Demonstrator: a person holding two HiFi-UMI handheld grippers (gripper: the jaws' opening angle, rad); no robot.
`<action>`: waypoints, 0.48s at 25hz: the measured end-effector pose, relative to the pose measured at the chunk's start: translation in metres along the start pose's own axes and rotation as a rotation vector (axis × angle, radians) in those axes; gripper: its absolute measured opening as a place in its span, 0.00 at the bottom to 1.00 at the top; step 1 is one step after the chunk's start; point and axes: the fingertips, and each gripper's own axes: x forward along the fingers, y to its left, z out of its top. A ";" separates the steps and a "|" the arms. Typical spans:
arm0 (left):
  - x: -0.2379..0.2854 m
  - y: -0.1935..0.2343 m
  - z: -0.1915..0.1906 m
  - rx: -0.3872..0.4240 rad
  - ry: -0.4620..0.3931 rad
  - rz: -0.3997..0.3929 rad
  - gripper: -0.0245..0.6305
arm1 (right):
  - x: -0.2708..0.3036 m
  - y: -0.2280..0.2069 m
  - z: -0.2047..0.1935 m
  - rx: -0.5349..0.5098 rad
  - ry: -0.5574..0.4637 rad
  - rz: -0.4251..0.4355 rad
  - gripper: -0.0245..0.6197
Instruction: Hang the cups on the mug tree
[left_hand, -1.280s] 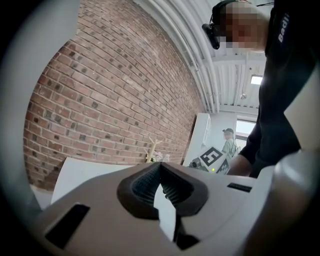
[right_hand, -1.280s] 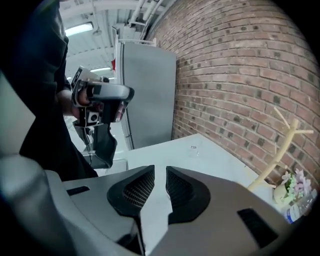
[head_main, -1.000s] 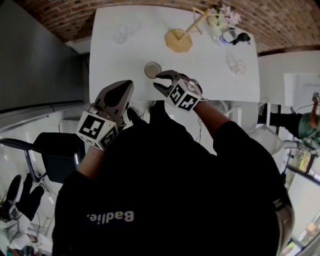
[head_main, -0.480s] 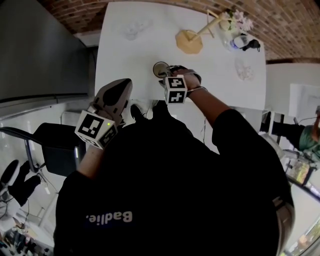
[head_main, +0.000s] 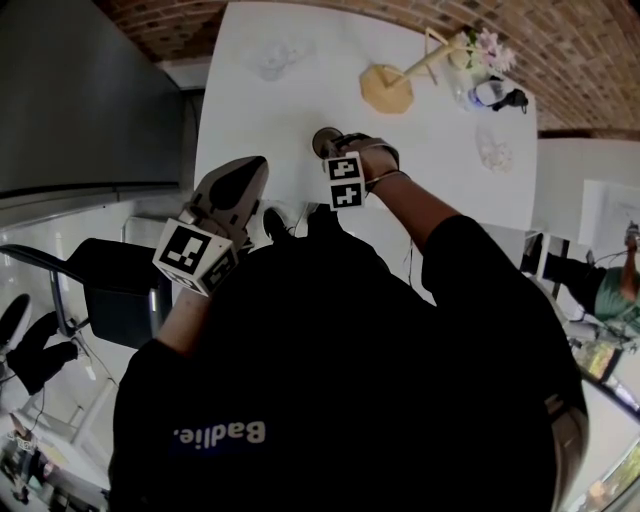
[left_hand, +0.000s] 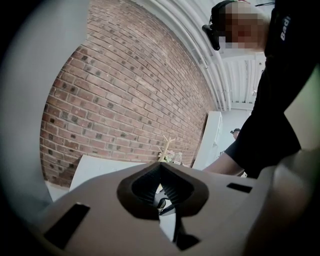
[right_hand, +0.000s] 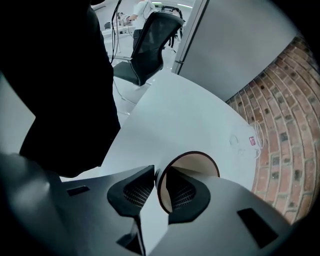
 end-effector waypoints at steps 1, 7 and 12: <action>0.001 0.000 0.001 -0.002 -0.001 0.001 0.04 | 0.000 0.001 0.000 -0.009 0.001 0.009 0.18; 0.010 0.008 -0.001 0.019 -0.002 0.005 0.04 | -0.004 0.000 -0.001 0.010 -0.035 0.043 0.16; 0.023 0.009 -0.006 0.028 0.028 -0.007 0.04 | -0.015 -0.006 -0.009 0.095 -0.112 0.024 0.15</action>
